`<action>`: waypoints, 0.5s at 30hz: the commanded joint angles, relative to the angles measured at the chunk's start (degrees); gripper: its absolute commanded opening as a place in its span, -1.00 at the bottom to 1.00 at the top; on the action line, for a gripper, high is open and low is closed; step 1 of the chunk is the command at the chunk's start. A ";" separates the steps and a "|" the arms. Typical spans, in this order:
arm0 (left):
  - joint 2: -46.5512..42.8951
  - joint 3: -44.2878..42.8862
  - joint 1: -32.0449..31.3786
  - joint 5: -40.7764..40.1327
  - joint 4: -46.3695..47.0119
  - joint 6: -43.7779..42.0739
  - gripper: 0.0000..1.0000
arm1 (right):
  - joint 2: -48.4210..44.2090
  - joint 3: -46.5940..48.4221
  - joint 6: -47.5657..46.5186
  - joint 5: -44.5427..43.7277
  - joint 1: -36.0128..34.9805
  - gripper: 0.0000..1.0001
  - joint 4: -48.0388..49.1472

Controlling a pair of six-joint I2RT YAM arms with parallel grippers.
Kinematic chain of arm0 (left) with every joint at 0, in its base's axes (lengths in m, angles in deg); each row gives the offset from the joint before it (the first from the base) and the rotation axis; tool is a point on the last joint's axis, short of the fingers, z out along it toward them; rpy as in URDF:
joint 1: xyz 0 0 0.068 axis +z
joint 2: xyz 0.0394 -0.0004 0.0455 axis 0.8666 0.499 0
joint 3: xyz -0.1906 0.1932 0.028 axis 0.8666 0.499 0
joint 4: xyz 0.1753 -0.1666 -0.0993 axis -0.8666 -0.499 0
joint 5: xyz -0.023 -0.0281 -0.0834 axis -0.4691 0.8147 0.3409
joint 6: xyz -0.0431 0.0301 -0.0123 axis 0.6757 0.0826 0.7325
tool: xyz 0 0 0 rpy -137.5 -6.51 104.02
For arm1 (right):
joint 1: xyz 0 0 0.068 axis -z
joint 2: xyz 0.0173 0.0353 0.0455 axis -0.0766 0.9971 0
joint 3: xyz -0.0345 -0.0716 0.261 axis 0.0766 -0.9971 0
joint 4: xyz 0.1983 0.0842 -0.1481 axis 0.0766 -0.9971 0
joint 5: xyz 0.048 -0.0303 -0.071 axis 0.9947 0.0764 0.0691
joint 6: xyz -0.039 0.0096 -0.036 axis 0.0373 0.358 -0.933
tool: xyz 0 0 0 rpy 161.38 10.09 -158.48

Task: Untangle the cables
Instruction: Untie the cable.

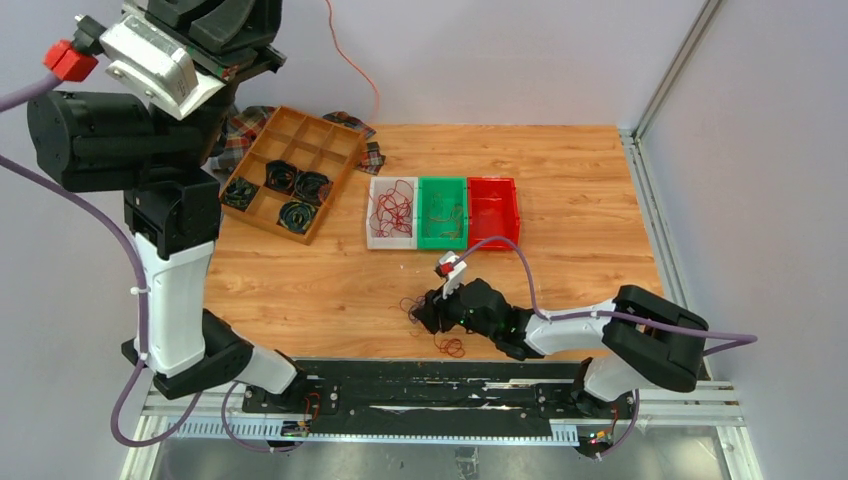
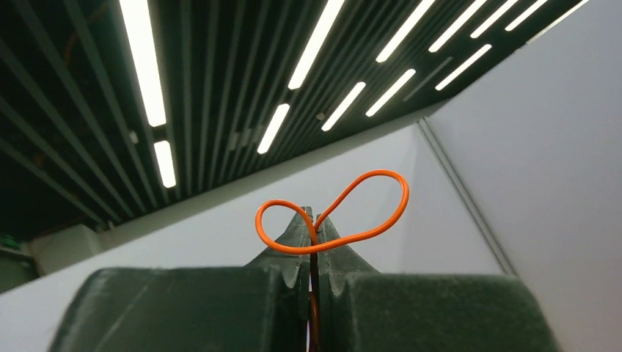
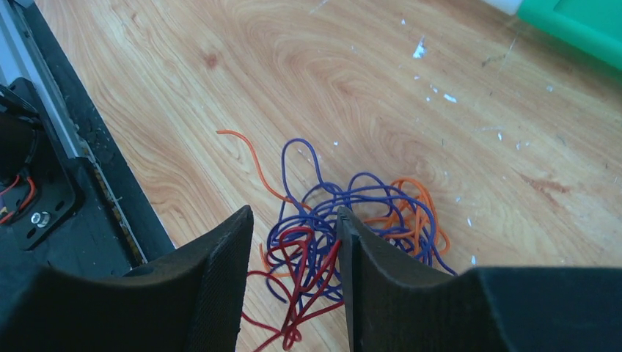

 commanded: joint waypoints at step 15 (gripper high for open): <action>-10.54 20.59 -1.99 3.22 16.02 -13.92 -0.99 | -9.22 3.48 1.21 -2.26 -0.04 0.25 -7.66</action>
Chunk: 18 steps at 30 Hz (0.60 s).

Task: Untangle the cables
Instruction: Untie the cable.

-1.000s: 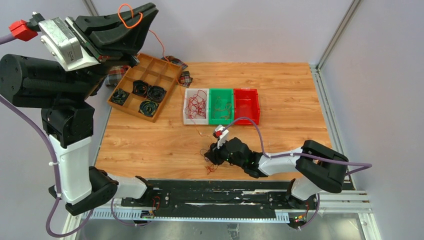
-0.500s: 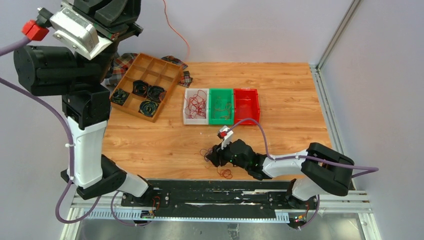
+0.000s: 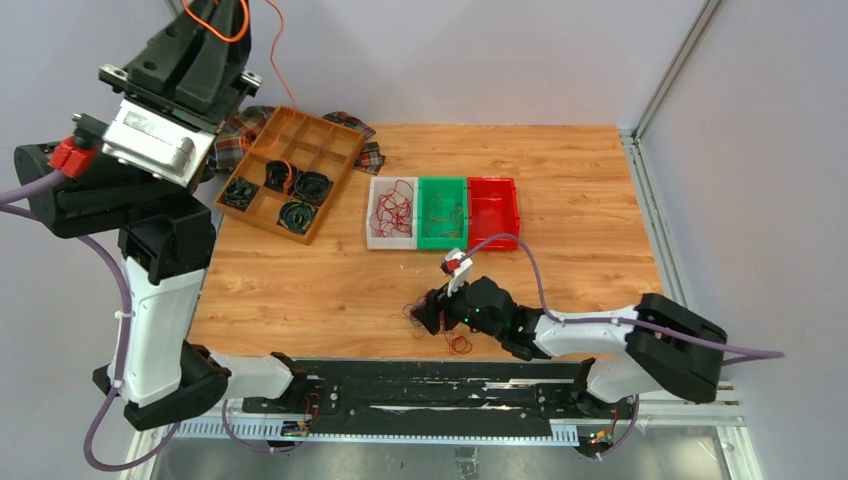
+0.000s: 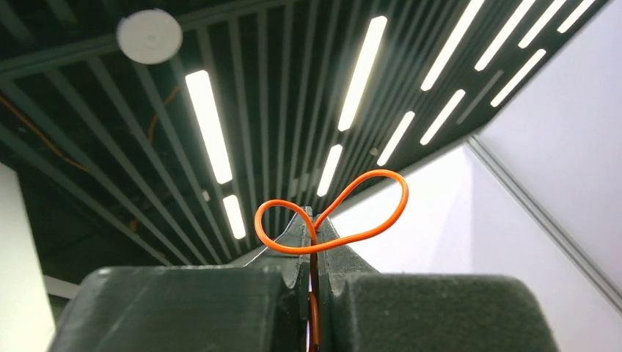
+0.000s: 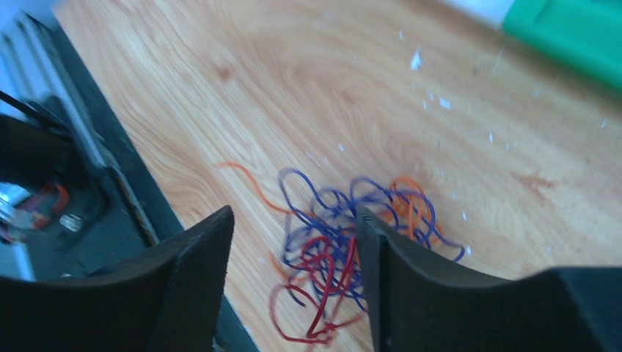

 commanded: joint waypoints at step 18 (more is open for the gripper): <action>1.04 13.58 -5.12 10.78 -33.10 1.78 -0.99 | -10.80 23.55 -8.03 -4.70 2.56 0.35 -12.42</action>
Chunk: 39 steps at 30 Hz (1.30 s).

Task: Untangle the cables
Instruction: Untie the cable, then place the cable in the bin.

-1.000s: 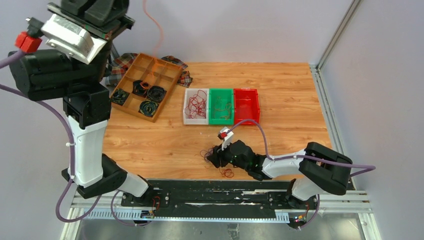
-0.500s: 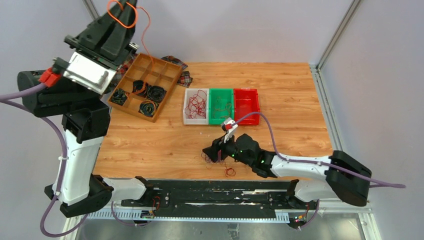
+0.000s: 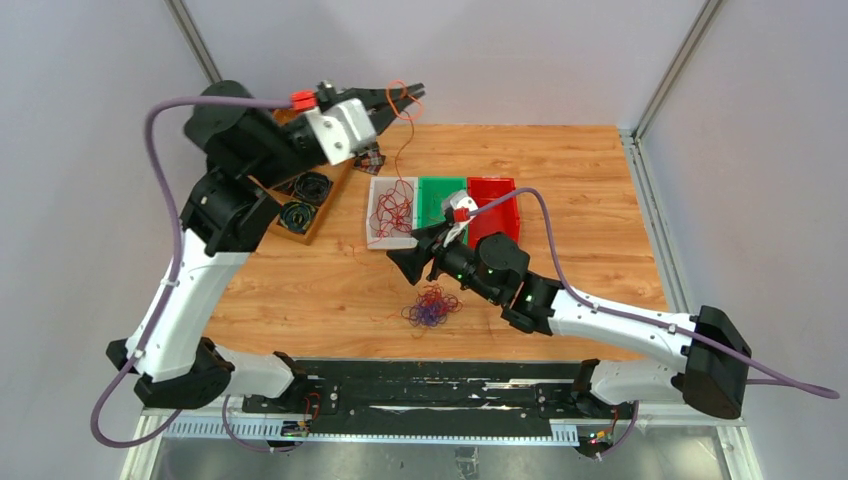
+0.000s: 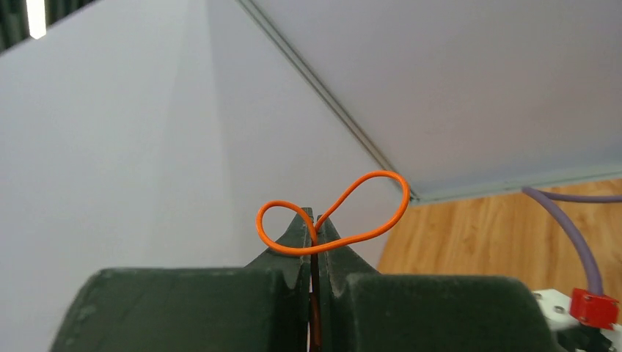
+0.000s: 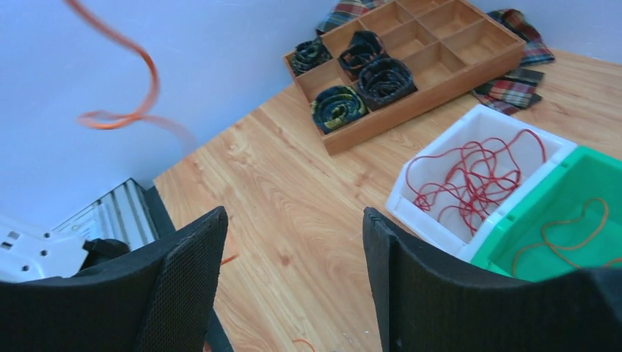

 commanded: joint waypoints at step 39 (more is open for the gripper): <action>20.41 -11.81 -2.28 -7.45 5.17 -4.76 -0.99 | -13.77 -21.49 10.34 -20.46 15.39 0.25 -11.49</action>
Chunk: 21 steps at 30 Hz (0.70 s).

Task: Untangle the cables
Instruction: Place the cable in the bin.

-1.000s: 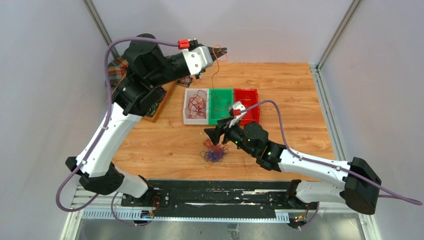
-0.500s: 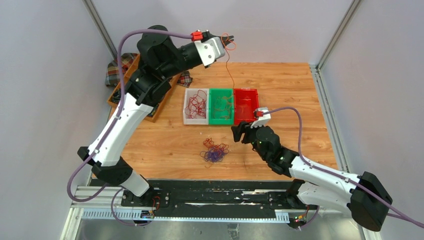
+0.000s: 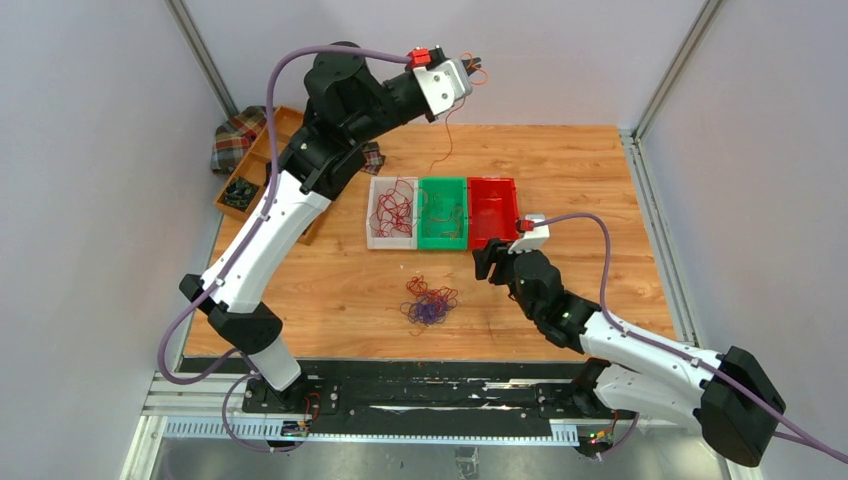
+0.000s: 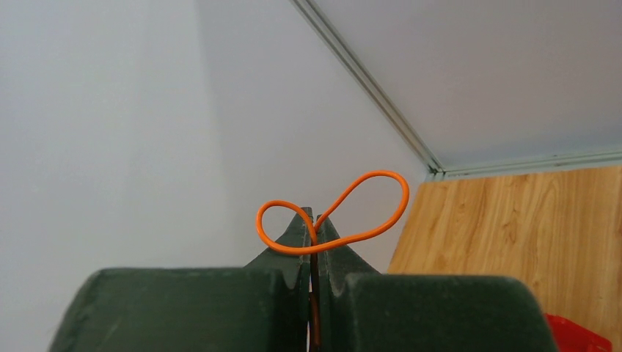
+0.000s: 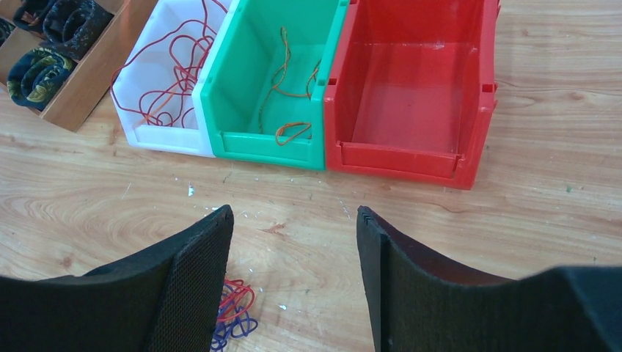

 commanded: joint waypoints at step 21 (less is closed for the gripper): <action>7.79 -3.84 1.53 -5.27 7.72 -5.30 -0.99 | -7.22 -5.27 2.12 -2.65 1.71 0.23 -4.44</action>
